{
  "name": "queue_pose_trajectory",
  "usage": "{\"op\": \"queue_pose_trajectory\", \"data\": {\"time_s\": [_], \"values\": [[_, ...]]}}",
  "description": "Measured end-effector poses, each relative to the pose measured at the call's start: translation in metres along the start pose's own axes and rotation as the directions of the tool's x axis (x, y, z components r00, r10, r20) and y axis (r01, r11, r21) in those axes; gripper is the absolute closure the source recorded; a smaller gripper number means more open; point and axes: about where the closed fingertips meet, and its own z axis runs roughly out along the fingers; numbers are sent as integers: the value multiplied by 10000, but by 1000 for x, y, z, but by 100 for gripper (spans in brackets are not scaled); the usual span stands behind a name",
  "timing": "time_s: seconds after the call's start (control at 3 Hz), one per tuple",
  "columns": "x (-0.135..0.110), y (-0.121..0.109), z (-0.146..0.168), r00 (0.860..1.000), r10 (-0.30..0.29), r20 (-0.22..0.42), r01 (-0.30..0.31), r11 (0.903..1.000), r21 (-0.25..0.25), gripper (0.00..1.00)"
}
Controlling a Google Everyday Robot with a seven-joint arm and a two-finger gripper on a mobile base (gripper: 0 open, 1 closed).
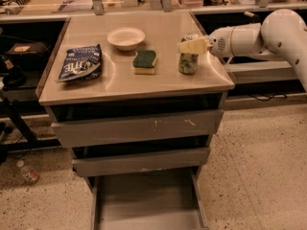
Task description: Pick green can from bottom drawer and place on counter
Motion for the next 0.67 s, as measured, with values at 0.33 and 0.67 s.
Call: {"op": "queue_pose_trajectory", "data": {"time_s": [0.33,0.67], "values": [[0,0,0,10000,0,-1,0,10000,-1,0],[0,0,0,10000,0,-1,0,10000,-1,0]]}}
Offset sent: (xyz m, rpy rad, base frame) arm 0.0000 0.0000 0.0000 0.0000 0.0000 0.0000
